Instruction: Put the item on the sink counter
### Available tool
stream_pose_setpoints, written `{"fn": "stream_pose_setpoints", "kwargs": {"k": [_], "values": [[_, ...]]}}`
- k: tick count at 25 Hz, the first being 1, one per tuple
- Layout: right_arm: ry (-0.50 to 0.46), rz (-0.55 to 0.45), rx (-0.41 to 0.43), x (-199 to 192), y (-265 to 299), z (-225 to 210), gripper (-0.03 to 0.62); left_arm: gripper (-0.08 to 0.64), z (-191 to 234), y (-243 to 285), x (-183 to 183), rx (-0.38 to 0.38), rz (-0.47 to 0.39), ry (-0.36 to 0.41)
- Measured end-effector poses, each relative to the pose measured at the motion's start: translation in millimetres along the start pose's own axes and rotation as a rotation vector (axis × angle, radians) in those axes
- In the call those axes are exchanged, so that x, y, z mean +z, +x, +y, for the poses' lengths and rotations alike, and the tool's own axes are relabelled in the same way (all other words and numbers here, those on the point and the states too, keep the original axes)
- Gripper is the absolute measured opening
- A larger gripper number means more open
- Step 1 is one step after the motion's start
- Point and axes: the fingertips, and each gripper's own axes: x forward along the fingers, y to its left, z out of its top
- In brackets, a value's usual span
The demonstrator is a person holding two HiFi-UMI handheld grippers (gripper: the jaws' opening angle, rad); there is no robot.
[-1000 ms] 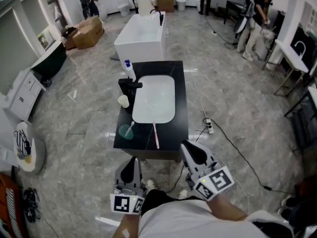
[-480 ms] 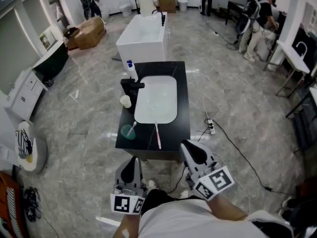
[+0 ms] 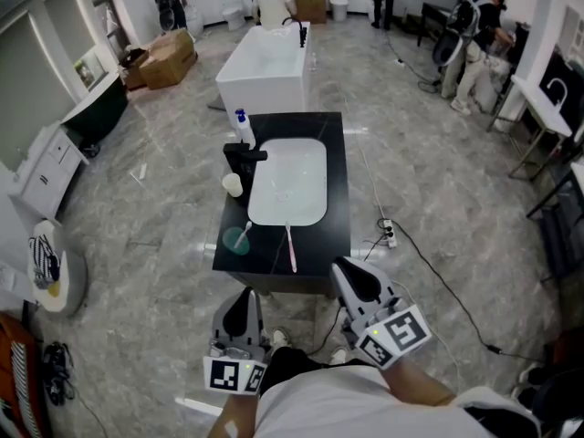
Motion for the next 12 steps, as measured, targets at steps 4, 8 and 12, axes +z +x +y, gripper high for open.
{"fn": "stream_pose_setpoints", "kwargs": {"k": [4, 8, 12], "values": [[-0.002, -0.004, -0.001, 3.1, -2.4, -0.4, 0.052, 0.003, -3.4, 0.6, 1.9, -0.004, -0.003, -0.001], [-0.002, -0.001, -0.002, 2.5, -5.0, 1.4, 0.052, 0.003, -5.0, -1.1, 2.4, -0.008, -0.004, -0.003], [-0.006, 0.001, -0.004, -0.5, -6.3, 0.6, 0.052, 0.003, -4.9, -2.2, -0.5, -0.006, -0.007, -0.004]]}}
